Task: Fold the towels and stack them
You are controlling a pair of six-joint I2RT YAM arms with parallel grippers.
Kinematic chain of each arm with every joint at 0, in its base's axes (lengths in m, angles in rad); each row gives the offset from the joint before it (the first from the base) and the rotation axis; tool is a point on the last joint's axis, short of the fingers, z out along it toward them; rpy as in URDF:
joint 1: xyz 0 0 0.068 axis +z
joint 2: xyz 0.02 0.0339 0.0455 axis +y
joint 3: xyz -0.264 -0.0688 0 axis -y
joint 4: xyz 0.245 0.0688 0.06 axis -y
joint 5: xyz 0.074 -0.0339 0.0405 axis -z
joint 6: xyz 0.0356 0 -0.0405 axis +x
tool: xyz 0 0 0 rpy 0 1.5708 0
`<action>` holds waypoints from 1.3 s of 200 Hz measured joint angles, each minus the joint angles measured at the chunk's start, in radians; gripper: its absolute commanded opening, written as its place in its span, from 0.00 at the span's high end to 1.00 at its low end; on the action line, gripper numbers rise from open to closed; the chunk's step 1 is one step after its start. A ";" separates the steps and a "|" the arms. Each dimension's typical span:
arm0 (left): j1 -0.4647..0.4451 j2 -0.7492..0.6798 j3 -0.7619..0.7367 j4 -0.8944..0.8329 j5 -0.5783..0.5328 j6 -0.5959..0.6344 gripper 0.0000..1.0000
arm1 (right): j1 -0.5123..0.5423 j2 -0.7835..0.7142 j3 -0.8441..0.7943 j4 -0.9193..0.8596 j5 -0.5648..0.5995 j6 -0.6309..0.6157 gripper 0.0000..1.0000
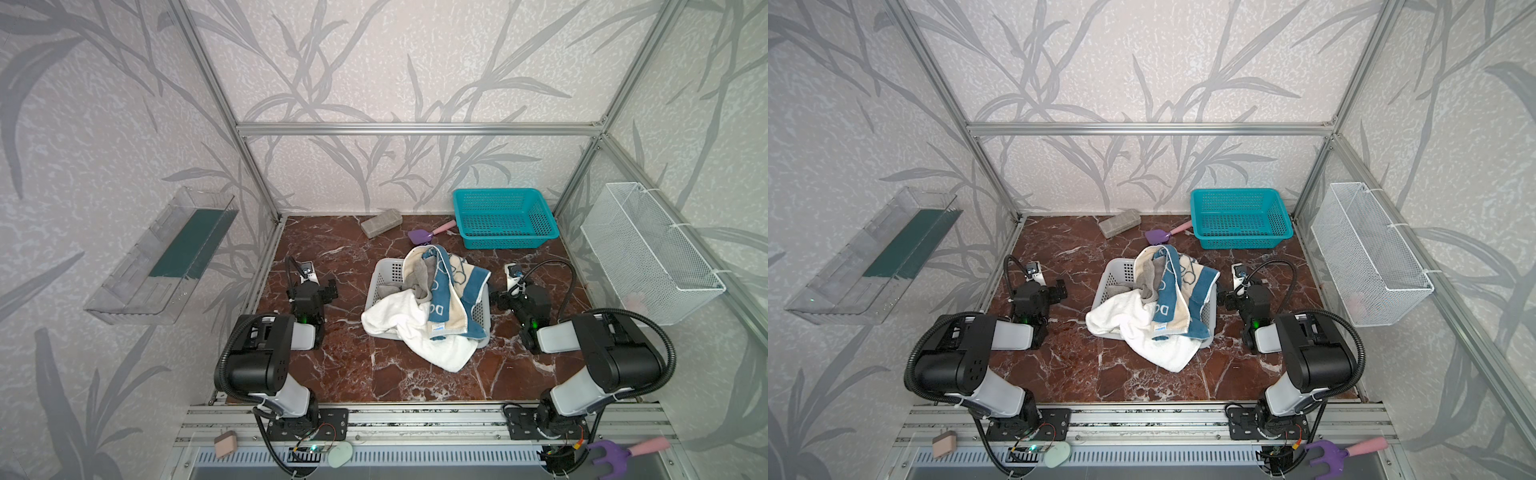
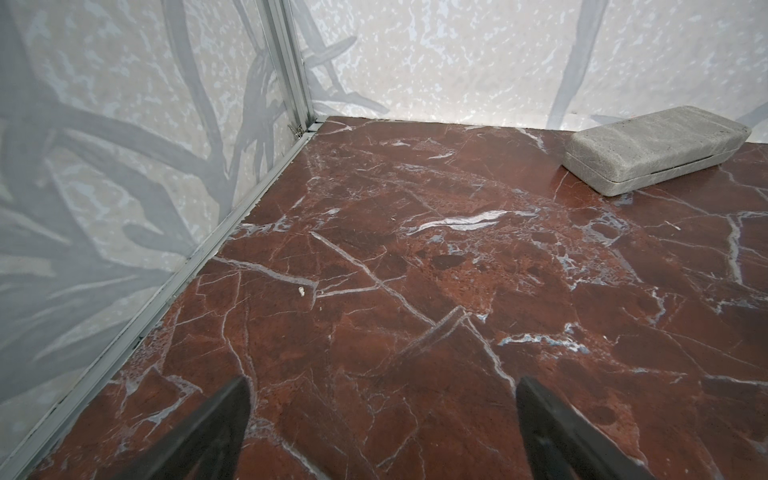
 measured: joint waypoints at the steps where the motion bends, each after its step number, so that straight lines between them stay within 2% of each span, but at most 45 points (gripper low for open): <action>1: 0.000 0.000 0.000 0.000 0.000 0.000 0.01 | 0.000 0.000 0.000 0.000 0.000 0.000 0.01; 70: 0.000 0.000 0.000 0.000 0.000 0.000 0.01 | 0.000 0.000 0.024 -0.043 0.008 -0.008 0.01; 81: 0.000 0.000 0.000 0.000 0.000 0.000 0.05 | 0.000 0.000 0.027 -0.046 0.011 -0.007 0.01; 121: -0.003 -0.053 -0.018 -0.014 -0.005 0.003 0.09 | 0.000 0.000 0.027 -0.052 0.014 -0.003 0.01; 141: -0.012 -0.201 0.000 -0.172 -0.026 -0.016 0.10 | 0.000 0.000 0.029 -0.061 0.024 0.003 0.01; 157: -0.013 -0.323 0.093 -0.377 -0.018 -0.054 0.16 | 0.002 -0.006 0.029 -0.076 0.048 0.009 0.01; 165: -0.013 -0.361 0.149 -0.454 0.005 -0.079 0.23 | 0.006 -0.025 0.030 -0.105 0.064 0.011 0.01; 180: -0.013 -0.412 0.257 -0.592 0.124 -0.127 0.36 | 0.017 -0.108 0.062 -0.247 0.085 0.014 0.01; 193: -0.033 -0.428 0.340 -0.701 0.239 -0.176 0.41 | 0.030 -0.198 0.146 -0.435 0.111 0.047 0.01; 206: -0.102 -0.425 0.414 -0.815 0.318 -0.206 0.43 | 0.039 -0.277 0.266 -0.608 0.138 0.100 0.01; 216: -0.201 -0.419 0.460 -0.901 0.340 -0.211 0.44 | 0.046 -0.337 0.348 -0.713 0.160 0.149 0.01; 245: -0.583 -0.330 0.594 -1.085 0.348 -0.215 0.45 | 0.051 -0.494 0.446 -0.927 0.175 0.277 0.01; 260: -0.752 -0.211 0.696 -1.141 0.340 -0.225 0.52 | 0.055 -0.529 0.452 -1.030 0.165 0.335 0.01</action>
